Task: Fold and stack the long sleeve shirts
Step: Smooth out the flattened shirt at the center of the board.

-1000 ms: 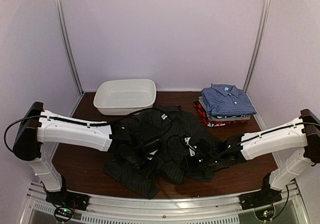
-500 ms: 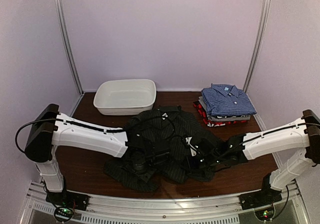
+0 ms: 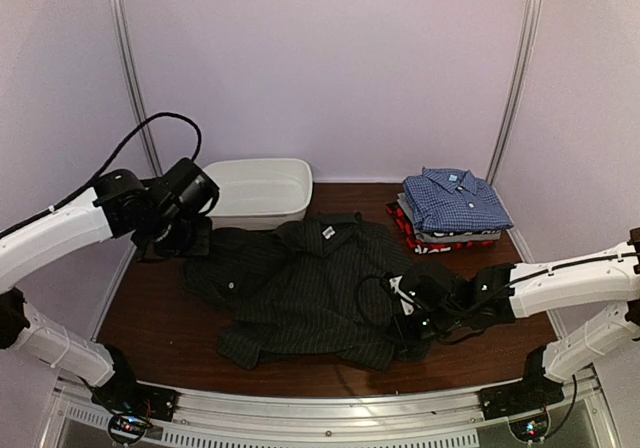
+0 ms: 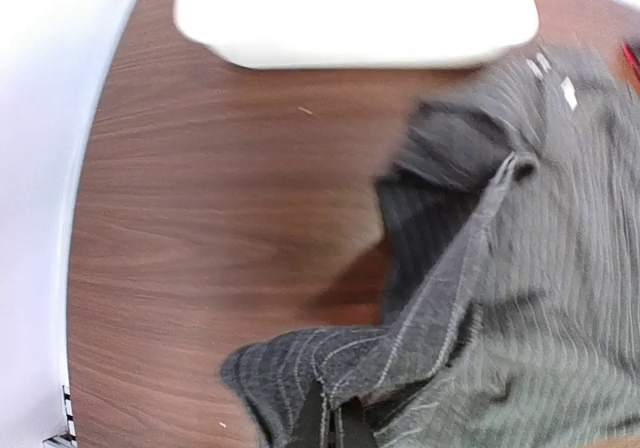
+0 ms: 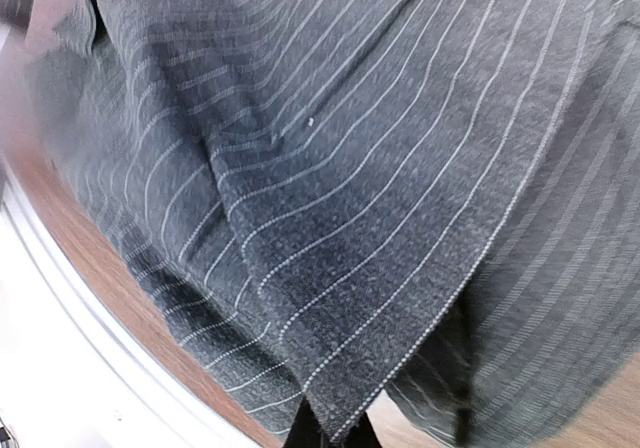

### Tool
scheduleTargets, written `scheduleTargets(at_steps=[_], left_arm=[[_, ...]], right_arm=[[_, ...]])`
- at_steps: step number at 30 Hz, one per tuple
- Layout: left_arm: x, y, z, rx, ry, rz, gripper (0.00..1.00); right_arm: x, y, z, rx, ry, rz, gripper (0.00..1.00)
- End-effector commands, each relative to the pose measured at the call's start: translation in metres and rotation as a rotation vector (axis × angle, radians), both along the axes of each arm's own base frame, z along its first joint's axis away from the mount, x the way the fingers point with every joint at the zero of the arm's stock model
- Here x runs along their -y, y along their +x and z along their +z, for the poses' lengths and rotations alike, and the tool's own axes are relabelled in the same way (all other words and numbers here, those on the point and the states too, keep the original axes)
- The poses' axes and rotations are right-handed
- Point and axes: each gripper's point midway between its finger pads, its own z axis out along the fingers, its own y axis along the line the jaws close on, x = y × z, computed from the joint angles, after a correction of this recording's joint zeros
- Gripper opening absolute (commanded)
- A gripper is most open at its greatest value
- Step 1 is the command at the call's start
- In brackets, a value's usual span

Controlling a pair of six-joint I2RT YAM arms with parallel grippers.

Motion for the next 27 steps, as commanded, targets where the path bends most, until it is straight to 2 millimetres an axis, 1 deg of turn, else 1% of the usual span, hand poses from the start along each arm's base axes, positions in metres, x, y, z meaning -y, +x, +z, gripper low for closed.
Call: scheduleTargets(at_steps=[1, 5, 7, 10, 14, 16, 18, 20, 24, 27], left_arm=[[-0.039, 0.024, -0.002, 0.022, -0.059, 0.024, 0.00], [-0.067, 0.047, -0.021, -0.003, -0.022, 0.070, 0.00], [-0.072, 0.056, -0.035, -0.030, -0.035, 0.075, 0.00], [-0.075, 0.065, -0.051, -0.052, -0.076, 0.075, 0.00], [-0.085, 0.066, -0.065, -0.069, -0.081, 0.109, 0.00], [-0.094, 0.064, -0.073, -0.081, -0.096, 0.135, 0.00], [-0.110, 0.061, -0.082, -0.097, -0.123, 0.177, 0.00], [-0.130, 0.059, -0.086, -0.100, -0.164, 0.229, 0.00], [-0.173, 0.062, -0.085, -0.078, -0.209, 0.326, 0.00], [-0.190, 0.070, -0.081, -0.061, -0.238, 0.362, 0.00]], right_arm=[[0.017, 0.021, 0.020, 0.062, -0.047, -0.028, 0.00], [0.029, 0.045, 0.018, 0.071, -0.066, -0.071, 0.00], [0.033, 0.057, 0.012, 0.073, -0.070, -0.098, 0.00], [0.032, 0.068, 0.003, 0.061, -0.063, -0.122, 0.00], [0.032, 0.066, -0.013, 0.033, -0.075, -0.133, 0.00], [0.040, 0.064, -0.022, 0.026, -0.104, -0.148, 0.00], [0.052, 0.063, -0.025, 0.035, -0.145, -0.170, 0.00], [0.062, 0.064, -0.025, 0.038, -0.169, -0.189, 0.00], [0.073, 0.067, -0.020, 0.043, -0.162, -0.218, 0.00], [0.076, 0.069, -0.018, 0.045, -0.168, -0.225, 0.00]])
